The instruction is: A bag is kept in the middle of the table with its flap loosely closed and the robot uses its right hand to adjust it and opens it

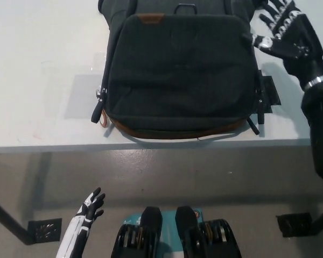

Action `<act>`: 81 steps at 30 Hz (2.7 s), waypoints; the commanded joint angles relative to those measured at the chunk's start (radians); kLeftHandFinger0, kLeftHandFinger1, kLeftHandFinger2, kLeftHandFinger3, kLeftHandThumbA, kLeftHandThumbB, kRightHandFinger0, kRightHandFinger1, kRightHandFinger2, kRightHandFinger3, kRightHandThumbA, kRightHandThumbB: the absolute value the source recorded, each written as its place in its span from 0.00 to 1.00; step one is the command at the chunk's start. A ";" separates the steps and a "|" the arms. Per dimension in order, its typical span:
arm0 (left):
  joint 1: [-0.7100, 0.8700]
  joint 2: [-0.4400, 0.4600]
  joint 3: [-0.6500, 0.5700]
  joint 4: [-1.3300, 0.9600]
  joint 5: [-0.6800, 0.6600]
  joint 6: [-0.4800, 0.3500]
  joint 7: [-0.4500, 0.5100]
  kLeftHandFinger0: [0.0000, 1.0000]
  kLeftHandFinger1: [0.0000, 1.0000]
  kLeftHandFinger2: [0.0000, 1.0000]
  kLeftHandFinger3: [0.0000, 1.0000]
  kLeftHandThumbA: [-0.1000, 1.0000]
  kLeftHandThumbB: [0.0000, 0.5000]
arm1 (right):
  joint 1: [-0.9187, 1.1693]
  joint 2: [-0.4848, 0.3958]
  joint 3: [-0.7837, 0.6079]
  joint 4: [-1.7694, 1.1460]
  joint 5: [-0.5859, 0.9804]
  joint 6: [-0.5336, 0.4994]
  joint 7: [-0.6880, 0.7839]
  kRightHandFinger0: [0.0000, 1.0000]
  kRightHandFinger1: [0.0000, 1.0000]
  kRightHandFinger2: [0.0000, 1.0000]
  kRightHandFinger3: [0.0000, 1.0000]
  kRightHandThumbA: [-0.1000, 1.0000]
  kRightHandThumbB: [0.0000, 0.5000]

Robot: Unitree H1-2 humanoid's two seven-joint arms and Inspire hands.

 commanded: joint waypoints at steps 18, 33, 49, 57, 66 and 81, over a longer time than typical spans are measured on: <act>-0.023 0.017 -0.002 -0.008 0.014 -0.032 -0.012 1.00 1.00 1.00 1.00 1.00 0.04 | -0.041 0.069 0.080 0.006 0.032 0.042 0.210 1.00 1.00 1.00 1.00 1.00 0.83; -0.036 0.022 -0.001 -0.008 0.016 -0.040 -0.019 1.00 1.00 1.00 1.00 1.00 0.00 | -0.020 0.122 0.095 -0.020 -0.233 0.047 -0.168 0.00 0.45 0.82 0.78 0.00 0.17; -0.068 0.038 -0.003 -0.009 0.020 -0.029 -0.026 1.00 1.00 1.00 1.00 1.00 0.03 | 0.115 0.136 0.098 -0.355 -0.251 0.071 -0.171 0.00 0.41 0.71 0.70 0.00 0.16; -0.081 0.038 0.001 -0.016 0.011 -0.003 -0.030 1.00 1.00 1.00 1.00 1.00 0.03 | 0.369 0.161 0.187 -0.916 -0.336 0.088 -0.157 0.00 0.18 0.43 0.60 0.00 0.28; -0.096 0.046 -0.001 0.000 0.015 -0.014 -0.035 1.00 1.00 1.00 1.00 1.00 0.05 | 0.607 0.092 0.304 -1.117 -0.347 -0.079 -0.040 0.09 0.33 0.60 0.64 0.15 0.30; -0.116 0.050 -0.001 0.010 0.005 -0.012 -0.041 1.00 1.00 1.00 1.00 1.00 0.08 | 0.734 -0.106 0.545 -0.561 -0.526 -0.140 0.025 1.00 1.00 1.00 1.00 1.00 0.56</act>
